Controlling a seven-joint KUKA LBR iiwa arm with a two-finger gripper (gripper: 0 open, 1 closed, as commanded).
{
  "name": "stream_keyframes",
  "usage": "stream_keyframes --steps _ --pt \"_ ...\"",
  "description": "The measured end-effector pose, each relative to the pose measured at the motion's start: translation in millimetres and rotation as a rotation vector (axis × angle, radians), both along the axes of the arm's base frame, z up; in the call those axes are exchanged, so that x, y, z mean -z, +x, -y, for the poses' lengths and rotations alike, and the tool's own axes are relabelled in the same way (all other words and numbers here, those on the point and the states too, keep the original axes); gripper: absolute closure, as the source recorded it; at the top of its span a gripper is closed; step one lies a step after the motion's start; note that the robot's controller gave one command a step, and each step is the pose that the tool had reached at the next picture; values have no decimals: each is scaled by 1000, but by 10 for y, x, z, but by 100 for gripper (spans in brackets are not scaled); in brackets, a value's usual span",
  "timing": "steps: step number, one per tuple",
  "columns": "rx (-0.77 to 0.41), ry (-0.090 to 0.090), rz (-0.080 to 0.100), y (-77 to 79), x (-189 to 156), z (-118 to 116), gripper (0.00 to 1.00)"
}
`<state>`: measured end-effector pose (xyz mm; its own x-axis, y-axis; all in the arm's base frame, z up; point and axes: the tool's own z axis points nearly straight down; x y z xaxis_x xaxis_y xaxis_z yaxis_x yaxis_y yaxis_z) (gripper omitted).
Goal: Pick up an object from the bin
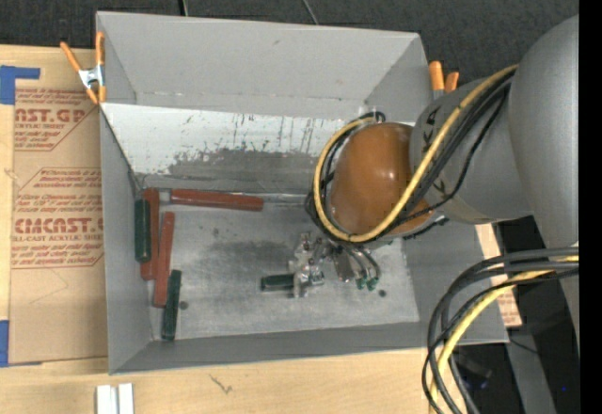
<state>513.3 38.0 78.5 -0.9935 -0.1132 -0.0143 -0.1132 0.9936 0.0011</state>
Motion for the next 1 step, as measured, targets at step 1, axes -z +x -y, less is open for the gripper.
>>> stream_keyframes --steps 1 --pt "94 -2 -12 -246 -1944 113 100"
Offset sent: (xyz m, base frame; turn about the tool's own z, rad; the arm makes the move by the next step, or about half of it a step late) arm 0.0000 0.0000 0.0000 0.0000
